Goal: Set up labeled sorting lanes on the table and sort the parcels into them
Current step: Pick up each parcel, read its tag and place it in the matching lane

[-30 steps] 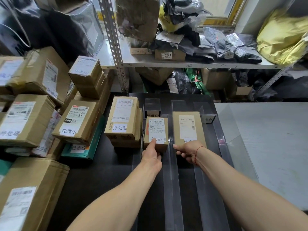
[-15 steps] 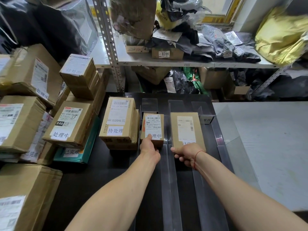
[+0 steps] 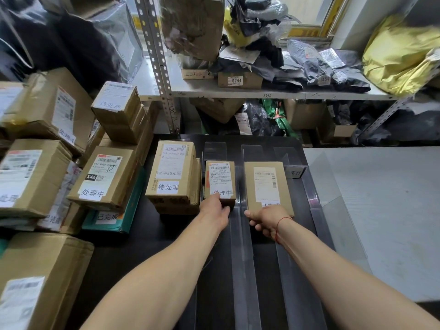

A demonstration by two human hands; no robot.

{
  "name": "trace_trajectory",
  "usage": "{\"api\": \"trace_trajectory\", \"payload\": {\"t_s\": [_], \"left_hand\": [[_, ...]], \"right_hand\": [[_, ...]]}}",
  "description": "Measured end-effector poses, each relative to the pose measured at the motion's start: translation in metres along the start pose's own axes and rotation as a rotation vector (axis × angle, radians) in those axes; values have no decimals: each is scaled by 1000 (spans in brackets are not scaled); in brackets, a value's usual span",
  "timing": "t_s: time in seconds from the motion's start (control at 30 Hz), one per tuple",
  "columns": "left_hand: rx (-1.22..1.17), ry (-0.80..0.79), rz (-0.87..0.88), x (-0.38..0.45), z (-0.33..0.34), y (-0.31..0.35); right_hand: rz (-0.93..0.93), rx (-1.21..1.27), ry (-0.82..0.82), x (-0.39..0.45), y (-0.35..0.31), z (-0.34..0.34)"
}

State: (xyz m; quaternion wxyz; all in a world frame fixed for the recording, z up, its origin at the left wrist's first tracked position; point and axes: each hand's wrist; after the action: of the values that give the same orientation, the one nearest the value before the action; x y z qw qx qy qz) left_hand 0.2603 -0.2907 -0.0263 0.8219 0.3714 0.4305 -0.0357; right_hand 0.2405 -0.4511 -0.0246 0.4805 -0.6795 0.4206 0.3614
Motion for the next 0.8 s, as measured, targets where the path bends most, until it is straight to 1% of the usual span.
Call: {"api": "trace_trajectory", "payload": {"t_s": [0.1,0.23,0.3,0.37,0.43,0.5,0.63,0.73,0.8], "left_hand": [[170,-86,27,-29,-4,21],[424,-173,185,-67,-18,55],[572,-195,302,-88,-30,74],[744,-200,463,-104,-46,91],[931,-200,632,-116,-67,108],[1082,-211,749,-127,-90,126],[1365,-259,896,-140,-137,166],[1524,-272,936,-140,-182,199],[1601,-261,964,-138,-214,223]], "right_hand": [[-84,-12,62,-8,0,2],[-289,-15,93,-37,-7,8],[-403,-49,101,-60,-12,12],[-505,-65,62,-84,-17,18],[-586,-79,23,-107,-20,27],[-654,-115,24,-126,-22,39],[-740,-226,54,-156,-21,79],[-790,-314,76,-183,-15,121],[-785,-318,78,-199,-9,152]]}}
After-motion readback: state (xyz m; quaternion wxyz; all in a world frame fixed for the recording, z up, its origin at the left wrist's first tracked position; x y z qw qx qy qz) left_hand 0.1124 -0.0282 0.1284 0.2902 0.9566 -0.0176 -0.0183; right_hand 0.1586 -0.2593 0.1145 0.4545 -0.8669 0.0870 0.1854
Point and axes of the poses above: each hand's wrist, its own x-axis towards the middle knuckle, its own z-axis out of the palm, y = z × x, and after that the axes turned 14 degrees about z, right-handed
